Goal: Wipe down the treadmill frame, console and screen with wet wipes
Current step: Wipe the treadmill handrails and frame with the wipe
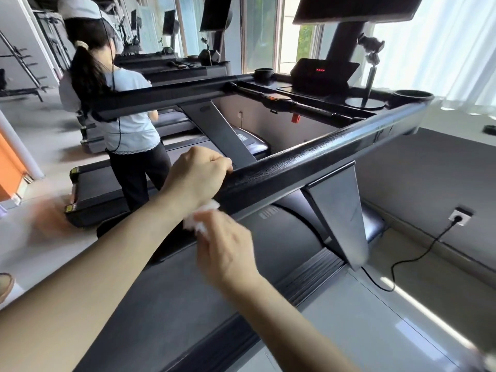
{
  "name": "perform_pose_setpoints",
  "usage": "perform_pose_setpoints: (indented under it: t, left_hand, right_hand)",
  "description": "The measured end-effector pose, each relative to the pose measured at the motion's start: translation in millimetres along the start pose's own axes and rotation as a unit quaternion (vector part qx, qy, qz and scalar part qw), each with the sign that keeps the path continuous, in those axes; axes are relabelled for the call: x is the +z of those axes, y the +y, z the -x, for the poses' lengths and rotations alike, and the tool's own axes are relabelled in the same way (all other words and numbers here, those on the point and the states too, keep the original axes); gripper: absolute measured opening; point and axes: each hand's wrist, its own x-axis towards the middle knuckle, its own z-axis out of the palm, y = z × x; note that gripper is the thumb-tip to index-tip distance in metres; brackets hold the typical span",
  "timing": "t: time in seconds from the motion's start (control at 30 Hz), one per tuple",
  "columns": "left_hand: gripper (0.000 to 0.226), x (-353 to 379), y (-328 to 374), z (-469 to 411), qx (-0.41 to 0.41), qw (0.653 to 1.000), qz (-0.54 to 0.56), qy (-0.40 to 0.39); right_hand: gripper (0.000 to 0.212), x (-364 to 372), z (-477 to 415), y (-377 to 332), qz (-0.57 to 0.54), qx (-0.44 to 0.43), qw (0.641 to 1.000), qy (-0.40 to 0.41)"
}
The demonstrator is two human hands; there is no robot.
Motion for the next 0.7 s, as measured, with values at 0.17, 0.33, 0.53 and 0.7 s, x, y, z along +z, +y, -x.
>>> perform_pose_setpoints:
  t: [0.17, 0.33, 0.53, 0.7]
  left_hand:
    - [0.037, 3, -1, 2, 0.027, 0.999, -0.043, 0.021]
    - [0.027, 6, -1, 5, 0.035, 0.998, -0.055, 0.026]
    - [0.019, 7, -2, 6, 0.045, 0.997, -0.056, 0.036]
    - [0.019, 7, -1, 8, 0.034, 0.997, -0.058, 0.034]
  right_hand:
    - [0.024, -22, 3, 35, 0.035, 0.115, 0.992, 0.035]
    - [0.007, -59, -26, 97, -0.049, 0.397, 0.88, 0.256]
    - [0.031, -69, -45, 111, -0.39, 0.586, 0.634, 0.319]
    - [0.036, -36, -28, 59, -0.423, 0.632, 0.636, 0.131]
